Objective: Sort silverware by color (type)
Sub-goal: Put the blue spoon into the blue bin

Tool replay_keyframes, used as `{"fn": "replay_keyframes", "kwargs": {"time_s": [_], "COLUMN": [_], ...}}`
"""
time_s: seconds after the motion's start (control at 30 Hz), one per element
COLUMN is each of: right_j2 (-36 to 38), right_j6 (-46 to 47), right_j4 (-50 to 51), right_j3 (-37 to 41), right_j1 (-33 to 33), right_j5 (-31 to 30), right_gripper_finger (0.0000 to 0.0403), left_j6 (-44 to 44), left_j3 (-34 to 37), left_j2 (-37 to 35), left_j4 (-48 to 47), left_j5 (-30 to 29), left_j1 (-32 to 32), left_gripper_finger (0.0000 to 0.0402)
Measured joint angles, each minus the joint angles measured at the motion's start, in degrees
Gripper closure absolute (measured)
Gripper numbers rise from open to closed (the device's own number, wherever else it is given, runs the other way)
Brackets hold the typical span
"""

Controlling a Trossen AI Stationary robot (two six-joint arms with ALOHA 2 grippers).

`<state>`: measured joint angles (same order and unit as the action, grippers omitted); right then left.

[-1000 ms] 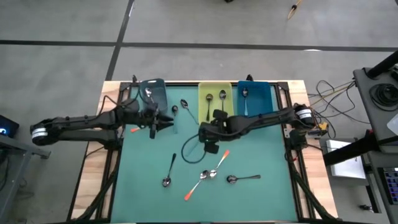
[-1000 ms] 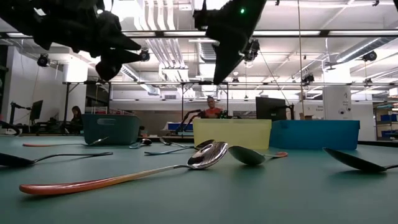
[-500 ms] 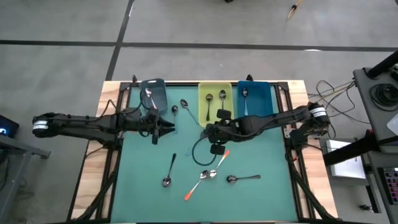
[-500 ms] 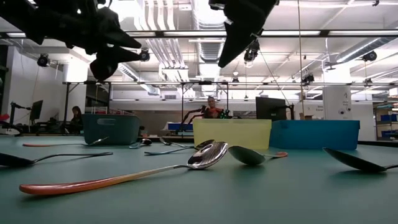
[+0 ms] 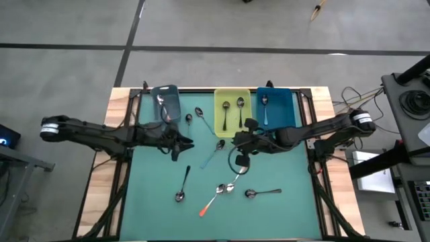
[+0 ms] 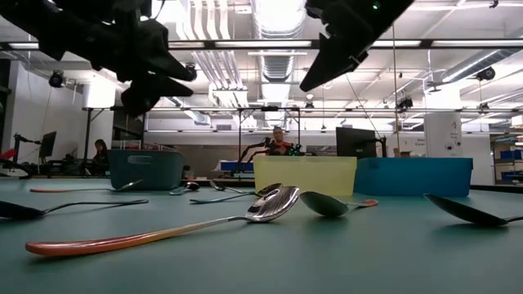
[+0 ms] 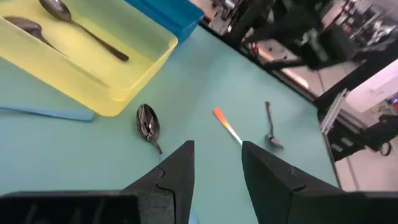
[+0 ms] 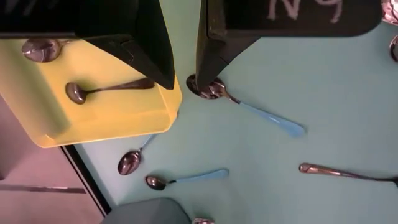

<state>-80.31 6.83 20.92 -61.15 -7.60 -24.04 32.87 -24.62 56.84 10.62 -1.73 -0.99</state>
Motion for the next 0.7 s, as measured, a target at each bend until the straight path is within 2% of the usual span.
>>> {"fn": "replay_keyframes", "kwargs": {"time_s": [0.2, 0.33, 0.6, 0.7], "right_j2": [3.6, 5.5, 6.5, 6.5], "right_j6": [0.6, 0.6, 1.1, 1.1], "right_j4": [-5.3, -6.8, -7.0, -7.2], "right_j3": [5.0, 6.9, 7.9, 7.9], "right_j1": [0.0, 0.0, 0.0, 0.0], "right_j5": [0.0, 0.0, 0.0, 0.0], "right_gripper_finger": [0.0344, 0.0344, 0.0344, 0.0344], "left_j6": [-3.1, -5.0, -6.4, -8.9], "left_j3": [-4.8, -9.1, -15.9, -17.1], "left_j2": [8.8, 15.1, 27.1, 31.5], "left_j4": [0.0, -2.3, -5.7, -5.7], "left_j5": [-1.3, -6.0, -10.5, -15.4], "left_j1": [1.3, 2.5, 4.5, 6.3], "left_gripper_finger": [0.0286, 0.0286, 0.0286, 0.0286]}}
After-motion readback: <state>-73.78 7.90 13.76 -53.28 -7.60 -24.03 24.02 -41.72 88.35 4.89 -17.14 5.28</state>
